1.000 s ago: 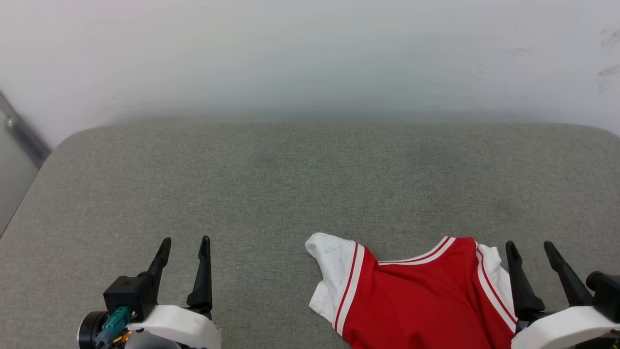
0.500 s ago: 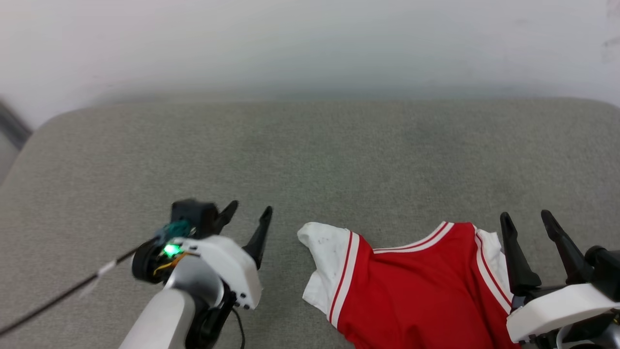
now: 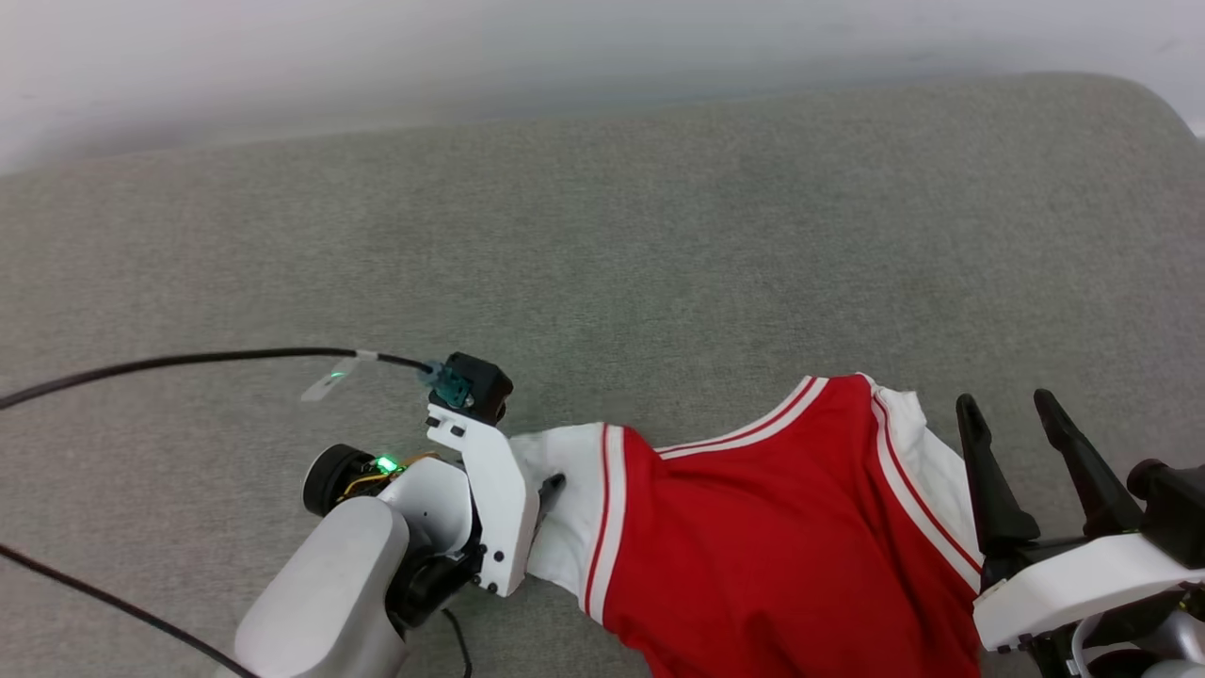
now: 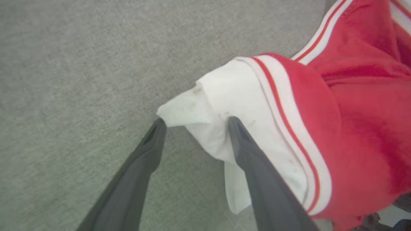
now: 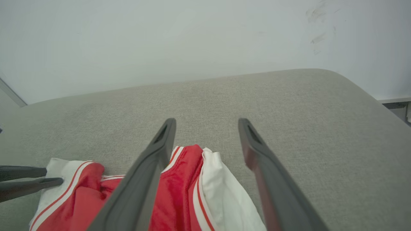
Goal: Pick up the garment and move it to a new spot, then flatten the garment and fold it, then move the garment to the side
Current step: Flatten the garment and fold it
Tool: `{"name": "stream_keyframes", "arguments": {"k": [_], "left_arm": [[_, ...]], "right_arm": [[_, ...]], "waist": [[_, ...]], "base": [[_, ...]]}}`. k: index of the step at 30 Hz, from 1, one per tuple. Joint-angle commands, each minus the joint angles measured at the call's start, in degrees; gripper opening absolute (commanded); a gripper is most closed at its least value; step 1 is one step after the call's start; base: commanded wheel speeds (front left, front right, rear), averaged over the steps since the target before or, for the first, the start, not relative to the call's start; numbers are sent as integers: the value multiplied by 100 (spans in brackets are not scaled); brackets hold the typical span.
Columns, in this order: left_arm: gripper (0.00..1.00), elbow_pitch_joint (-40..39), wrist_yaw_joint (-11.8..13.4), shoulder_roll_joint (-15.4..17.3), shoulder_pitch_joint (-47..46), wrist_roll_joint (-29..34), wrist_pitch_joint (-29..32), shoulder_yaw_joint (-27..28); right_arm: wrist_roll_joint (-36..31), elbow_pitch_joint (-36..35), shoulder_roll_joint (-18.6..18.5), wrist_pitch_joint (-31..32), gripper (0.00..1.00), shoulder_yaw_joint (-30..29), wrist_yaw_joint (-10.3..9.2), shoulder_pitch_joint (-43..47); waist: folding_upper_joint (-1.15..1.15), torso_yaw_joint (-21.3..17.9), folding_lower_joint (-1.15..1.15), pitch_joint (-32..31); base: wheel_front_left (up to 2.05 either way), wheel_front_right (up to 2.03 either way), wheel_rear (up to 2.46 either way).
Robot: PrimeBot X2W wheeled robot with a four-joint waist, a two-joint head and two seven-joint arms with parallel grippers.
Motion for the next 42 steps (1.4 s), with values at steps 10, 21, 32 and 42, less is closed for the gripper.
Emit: {"name": "stream_keyframes", "arguments": {"k": [10, 21, 32, 42], "left_arm": [[100, 887, -131, 124, -55, -119, 1219, -794], [0, 810, 68, 275, -70, -57, -139, -654], [0, -163, 665, 590, 460, -18, -1470, -21], [0, -1723, 1175, 1071, 943, 54, -1516, 313]], "right_arm": [[260, 178, 4, -162, 100, 72, 0, -100], [404, 203, 4, 28, 100, -99, 0, 43], [507, 484, -8, 920, 100, -682, 0, 61], [930, 1491, -879, 2389, 100, -742, 0, -711]], "waist": [[0, -302, 0, 154], [0, -161, 0, -175], [0, 260, 0, -524], [0, 761, 0, -304]], "base": [[0, 0, 0], [0, 0, 0], [0, 0, 0], [0, 0, 0]]}}
